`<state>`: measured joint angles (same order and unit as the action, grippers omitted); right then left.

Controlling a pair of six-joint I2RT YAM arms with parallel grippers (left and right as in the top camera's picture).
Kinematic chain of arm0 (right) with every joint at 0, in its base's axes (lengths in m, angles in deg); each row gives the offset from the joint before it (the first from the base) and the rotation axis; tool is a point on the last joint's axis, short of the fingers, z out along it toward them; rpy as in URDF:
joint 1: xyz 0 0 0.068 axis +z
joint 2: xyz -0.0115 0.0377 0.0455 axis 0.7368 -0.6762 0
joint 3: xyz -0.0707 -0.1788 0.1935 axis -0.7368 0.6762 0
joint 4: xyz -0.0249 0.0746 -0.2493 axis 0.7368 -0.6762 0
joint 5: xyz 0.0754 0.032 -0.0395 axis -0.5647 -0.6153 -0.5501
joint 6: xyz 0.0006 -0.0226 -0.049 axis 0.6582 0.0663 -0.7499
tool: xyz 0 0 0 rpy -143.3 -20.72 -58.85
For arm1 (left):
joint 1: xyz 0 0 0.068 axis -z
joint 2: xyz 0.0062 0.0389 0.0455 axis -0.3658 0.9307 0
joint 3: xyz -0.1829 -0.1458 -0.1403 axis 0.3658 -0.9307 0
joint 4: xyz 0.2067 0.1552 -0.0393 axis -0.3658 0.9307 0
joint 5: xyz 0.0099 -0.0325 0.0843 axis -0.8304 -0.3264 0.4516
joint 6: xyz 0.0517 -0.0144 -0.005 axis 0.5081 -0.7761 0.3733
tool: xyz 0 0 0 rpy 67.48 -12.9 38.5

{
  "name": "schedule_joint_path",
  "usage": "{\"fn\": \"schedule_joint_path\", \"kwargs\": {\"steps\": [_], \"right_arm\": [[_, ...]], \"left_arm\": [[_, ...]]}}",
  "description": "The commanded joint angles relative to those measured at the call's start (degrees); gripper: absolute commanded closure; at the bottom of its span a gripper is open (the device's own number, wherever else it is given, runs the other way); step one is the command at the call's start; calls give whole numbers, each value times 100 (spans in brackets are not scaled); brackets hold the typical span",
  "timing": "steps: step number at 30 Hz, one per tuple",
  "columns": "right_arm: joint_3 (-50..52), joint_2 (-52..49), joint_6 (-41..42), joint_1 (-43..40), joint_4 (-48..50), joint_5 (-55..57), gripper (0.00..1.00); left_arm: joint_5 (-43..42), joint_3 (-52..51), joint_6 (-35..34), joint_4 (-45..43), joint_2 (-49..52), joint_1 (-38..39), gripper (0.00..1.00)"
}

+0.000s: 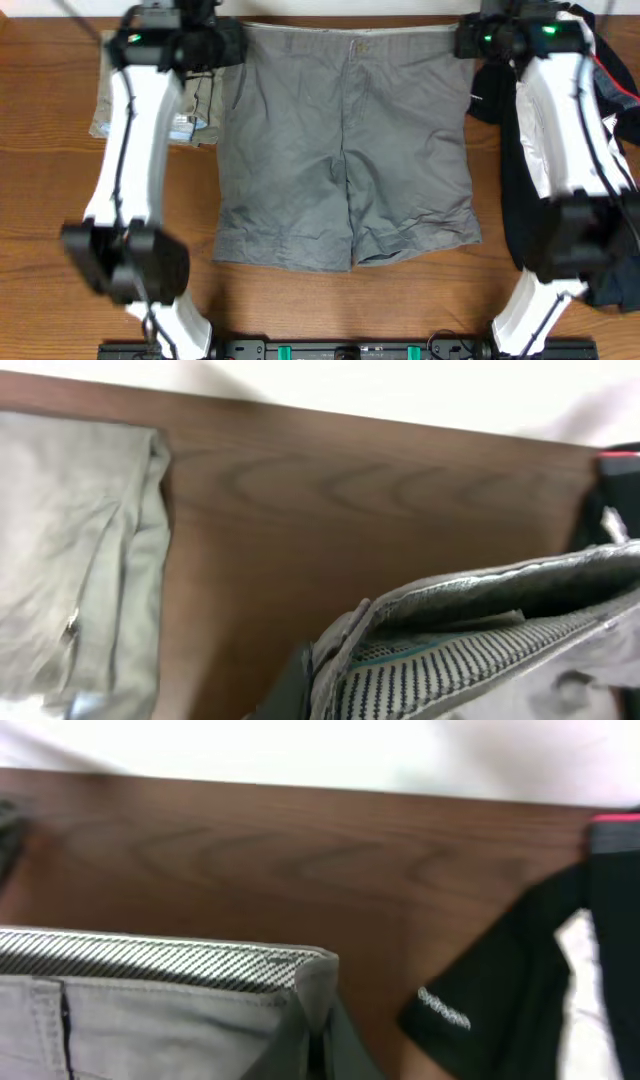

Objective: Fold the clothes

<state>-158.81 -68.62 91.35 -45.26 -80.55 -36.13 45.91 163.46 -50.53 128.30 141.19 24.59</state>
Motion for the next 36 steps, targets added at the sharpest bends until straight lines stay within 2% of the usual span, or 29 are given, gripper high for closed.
{"fn": "schedule_joint_path", "kwargs": {"steps": [1, 4, 5, 6, 7, 8, 9, 10, 11, 12, 14, 19, 24, 27, 31, 33, 36], "right_arm": [[-4, -691, 149, -138, 527, 175, 99], [-4, -1228, 149, -116, 1154, 129, 99], [-4, -1386, 146, -103, 1349, 94, 94], [-4, -1495, 142, -94, 1495, 44, 88], [-4, -1606, 140, -81, 1644, 35, 84], [-4, -1672, 131, -74, 1759, 33, 77], [-4, -1729, 136, -68, 1875, 31, 58], [-4, -1746, 146, -66, 1967, 28, 34], [-4, -1749, 144, -66, 2041, 31, 20], [-9, -1733, 144, -68, 2096, 33, 11], [-33, -1639, 144, -68, 2116, 35, 3], [-188, -1161, 146, -79, 1582, 31, 1], [-190, -435, 330, -61, 315, 2, 1], [-190, -103, 319, 11, -664, -409, 2], [-188, 44, -33, 297, -1880, -688, 19], [-140, 28, -72, 516, -2400, -669, 31], [234, 24, -35, 831, -2594, -481, 68]], "left_arm": [[229, 17, 17, -542, 616, 109, 94], [232, 17, 17, -1169, 1119, 232, 94], [234, 17, 17, -1338, 1250, 262, 93], [234, 17, 17, -1513, 1381, 289, 87], [238, 17, 17, -1668, 1499, 308, 76], [240, 17, 17, -1779, 1569, 313, 60], [260, 17, 20, -1899, 1641, 313, 38], [332, 17, 17, -1993, 1687, 310, 20], [415, 17, 17, -2048, 1690, 310, 8], [553, 20, 17, -2087, 1690, 306, 3], [713, 48, 22, -2096, 1635, 306, 2], [713, 74, 37, -1668, 1294, 306, 2], [702, 74, 37, -348, 824, 306, 2], [702, 74, 39, 479, 577, 306, 2], [704, 74, 42, 1233, 291, 304, 2], [704, 74, 109, 1502, 118, 304, 2], [708, 74, 190, 1799, -153, 304, 2]]}}
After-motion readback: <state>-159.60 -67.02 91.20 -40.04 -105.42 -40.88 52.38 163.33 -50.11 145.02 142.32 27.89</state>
